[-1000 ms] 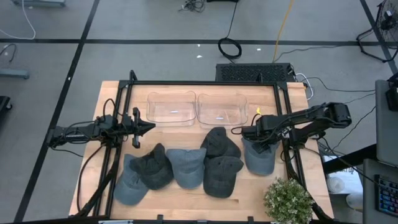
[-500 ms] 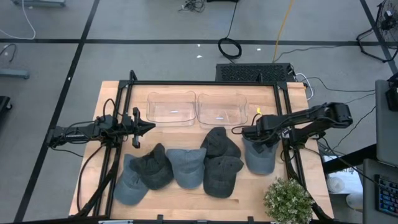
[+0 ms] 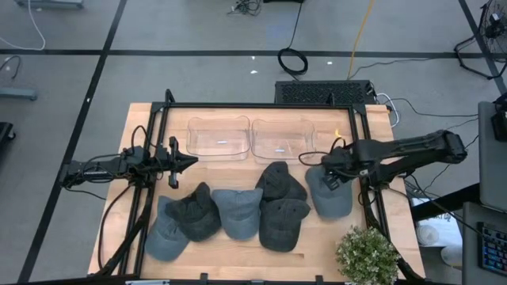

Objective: Pick & Place hat
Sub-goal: Put the right blue cap into the right transparent bin

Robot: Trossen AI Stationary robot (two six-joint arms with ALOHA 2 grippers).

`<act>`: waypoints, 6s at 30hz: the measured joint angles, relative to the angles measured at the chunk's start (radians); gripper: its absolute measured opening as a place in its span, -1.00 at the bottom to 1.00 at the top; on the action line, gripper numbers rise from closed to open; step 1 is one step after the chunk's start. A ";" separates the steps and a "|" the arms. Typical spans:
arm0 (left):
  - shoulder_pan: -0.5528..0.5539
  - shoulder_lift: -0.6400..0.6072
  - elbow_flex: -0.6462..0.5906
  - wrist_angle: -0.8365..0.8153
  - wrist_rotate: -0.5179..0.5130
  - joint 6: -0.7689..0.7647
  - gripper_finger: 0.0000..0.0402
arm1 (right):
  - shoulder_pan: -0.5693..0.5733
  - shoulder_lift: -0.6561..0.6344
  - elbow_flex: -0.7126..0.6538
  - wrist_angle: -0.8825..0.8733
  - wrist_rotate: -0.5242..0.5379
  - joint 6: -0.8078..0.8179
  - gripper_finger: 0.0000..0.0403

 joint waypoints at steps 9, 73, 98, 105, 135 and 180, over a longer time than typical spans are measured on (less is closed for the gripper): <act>0.000 0.000 0.000 0.000 0.000 0.000 -0.85 | 0.044 -0.118 0.051 0.082 0.112 -0.026 -1.00; 0.000 0.000 0.000 0.000 0.000 0.000 -0.85 | -0.562 0.348 0.771 0.450 -0.347 -1.536 -1.00; 0.000 0.000 0.000 0.000 0.000 0.000 -0.85 | -0.554 0.580 0.760 0.336 -0.348 -1.654 -1.00; 0.000 0.000 0.000 0.000 0.000 0.000 -0.85 | -0.547 0.579 0.663 0.395 -0.348 -1.653 -1.00; 0.000 0.000 0.000 0.000 0.000 0.000 -0.85 | -0.512 0.578 0.283 0.960 -0.304 -1.701 -1.00; 0.000 0.000 0.000 0.000 0.000 0.000 -0.85 | -0.476 0.437 0.128 0.690 0.021 -1.424 -1.00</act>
